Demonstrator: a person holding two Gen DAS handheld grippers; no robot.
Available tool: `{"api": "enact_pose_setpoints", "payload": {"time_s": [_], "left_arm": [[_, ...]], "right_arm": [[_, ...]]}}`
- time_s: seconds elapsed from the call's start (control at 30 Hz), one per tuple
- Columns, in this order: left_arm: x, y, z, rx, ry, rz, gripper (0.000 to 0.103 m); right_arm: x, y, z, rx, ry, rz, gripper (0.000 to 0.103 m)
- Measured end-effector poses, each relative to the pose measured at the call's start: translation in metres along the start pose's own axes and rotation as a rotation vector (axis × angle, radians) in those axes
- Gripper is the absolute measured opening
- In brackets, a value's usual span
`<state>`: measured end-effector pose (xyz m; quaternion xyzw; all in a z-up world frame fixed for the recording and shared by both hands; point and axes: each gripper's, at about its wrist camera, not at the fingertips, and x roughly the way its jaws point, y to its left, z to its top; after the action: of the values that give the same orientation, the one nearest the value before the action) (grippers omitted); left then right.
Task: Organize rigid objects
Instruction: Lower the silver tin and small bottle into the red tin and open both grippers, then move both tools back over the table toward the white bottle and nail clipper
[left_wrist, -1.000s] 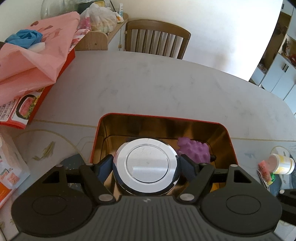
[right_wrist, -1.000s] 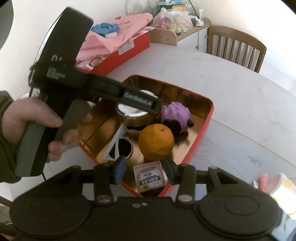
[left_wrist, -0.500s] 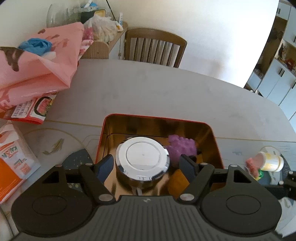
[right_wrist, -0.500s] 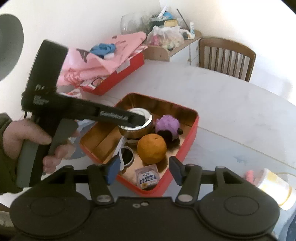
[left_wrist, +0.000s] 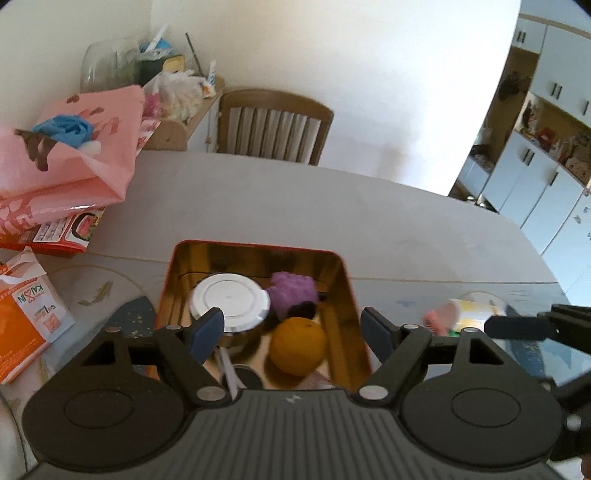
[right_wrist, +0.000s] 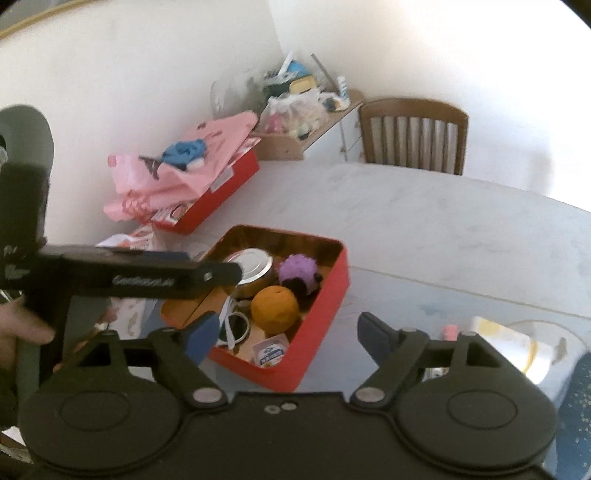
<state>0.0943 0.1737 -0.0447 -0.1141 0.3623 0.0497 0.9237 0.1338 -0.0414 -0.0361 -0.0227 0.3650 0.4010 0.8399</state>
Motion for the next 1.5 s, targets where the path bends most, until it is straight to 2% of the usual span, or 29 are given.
{"api": "enact_pose_setpoints", "payload": {"time_s": [0.13,0.33,0.57,0.8,1.03,1.5], "left_arm": [[-0.013,-0.018,-0.005,0.023,-0.022,-0.006,0.082],[-0.031,-0.044,-0.012,0.032,-0.072,-0.001,0.085],[-0.031,-0.076,-0.016,0.039,-0.075,-0.015,0.087],[-0.015,-0.117,-0.024,0.06,-0.043,-0.011,0.088],[0.014,-0.151,-0.031,0.051,0.034,-0.036,0.088],[0.068,-0.191,-0.047,0.034,0.101,0.054,0.088]], "right_arm": [[-0.02,-0.015,-0.005,0.029,-0.038,-0.01,0.094],[-0.048,-0.04,-0.015,0.053,-0.086,-0.034,0.103],[-0.072,-0.079,-0.029,0.074,-0.094,-0.042,0.103],[-0.082,-0.117,-0.041,0.048,-0.069,-0.099,0.103],[-0.081,-0.151,-0.043,-0.02,-0.027,-0.096,0.103],[-0.04,-0.204,-0.03,-0.098,0.085,-0.069,0.101]]}}
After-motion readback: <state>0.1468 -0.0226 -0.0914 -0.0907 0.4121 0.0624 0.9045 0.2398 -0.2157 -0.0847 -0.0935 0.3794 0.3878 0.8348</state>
